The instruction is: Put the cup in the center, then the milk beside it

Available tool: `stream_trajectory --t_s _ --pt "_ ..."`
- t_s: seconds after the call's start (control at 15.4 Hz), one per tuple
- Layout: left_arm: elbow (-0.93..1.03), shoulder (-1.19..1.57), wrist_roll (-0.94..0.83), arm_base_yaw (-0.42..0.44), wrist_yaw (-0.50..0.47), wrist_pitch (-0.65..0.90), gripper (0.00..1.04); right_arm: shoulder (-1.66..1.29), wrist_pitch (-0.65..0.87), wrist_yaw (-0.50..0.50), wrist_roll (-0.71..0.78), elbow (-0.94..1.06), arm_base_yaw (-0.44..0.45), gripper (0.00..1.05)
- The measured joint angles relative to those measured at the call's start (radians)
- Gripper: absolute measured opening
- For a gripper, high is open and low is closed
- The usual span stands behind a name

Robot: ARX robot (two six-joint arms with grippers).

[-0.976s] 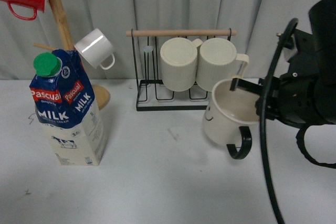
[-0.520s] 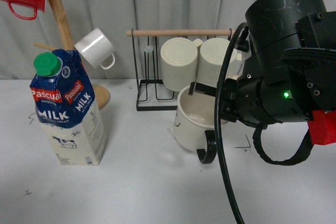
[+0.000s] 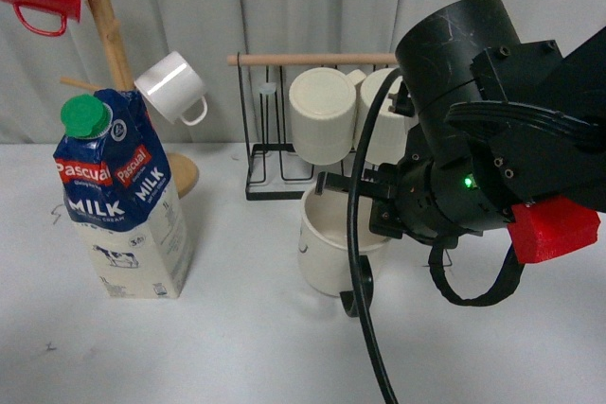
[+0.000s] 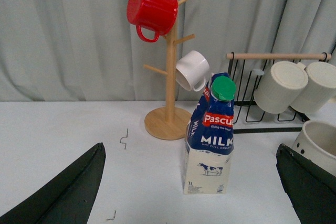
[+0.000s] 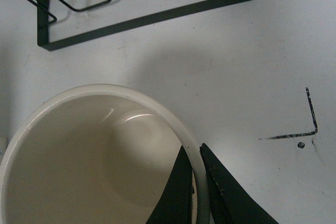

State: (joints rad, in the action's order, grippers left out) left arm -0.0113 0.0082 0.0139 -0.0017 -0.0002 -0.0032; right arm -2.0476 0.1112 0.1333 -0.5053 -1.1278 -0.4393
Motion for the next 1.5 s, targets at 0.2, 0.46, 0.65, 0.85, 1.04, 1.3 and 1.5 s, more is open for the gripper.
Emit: stream_trajectory --t_s 0.2,0.46,0.65,0.85,1.04,1.3,1.5 --pt "0.0 0.0 0.0 0.0 0.0 0.0 0.98 0.0 -0.018 0.003 0.02 -0.001 -0.007 0.03" --pt "0.0 0.0 0.0 0.0 0.0 0.0 0.98 -0.007 -0.029 0.009 0.036 -0.006 -0.008 0.03" --pt "0.0 0.0 0.0 0.0 0.0 0.0 0.98 -0.01 -0.005 0.006 0.048 -0.01 -0.005 0.33" --pt "0.0 0.0 0.0 0.0 0.0 0.0 0.98 0.043 0.046 -0.021 0.055 0.03 -0.003 0.68" --pt "0.0 0.0 0.0 0.0 0.0 0.0 0.98 0.207 0.137 -0.082 0.058 0.139 0.002 1.0" --pt "0.0 0.0 0.0 0.0 0.0 0.0 0.98 0.756 0.556 0.154 0.294 0.555 0.053 0.76" --pt "0.0 0.0 0.0 0.0 0.0 0.0 0.98 1.279 0.353 0.057 0.47 0.883 0.272 0.35"
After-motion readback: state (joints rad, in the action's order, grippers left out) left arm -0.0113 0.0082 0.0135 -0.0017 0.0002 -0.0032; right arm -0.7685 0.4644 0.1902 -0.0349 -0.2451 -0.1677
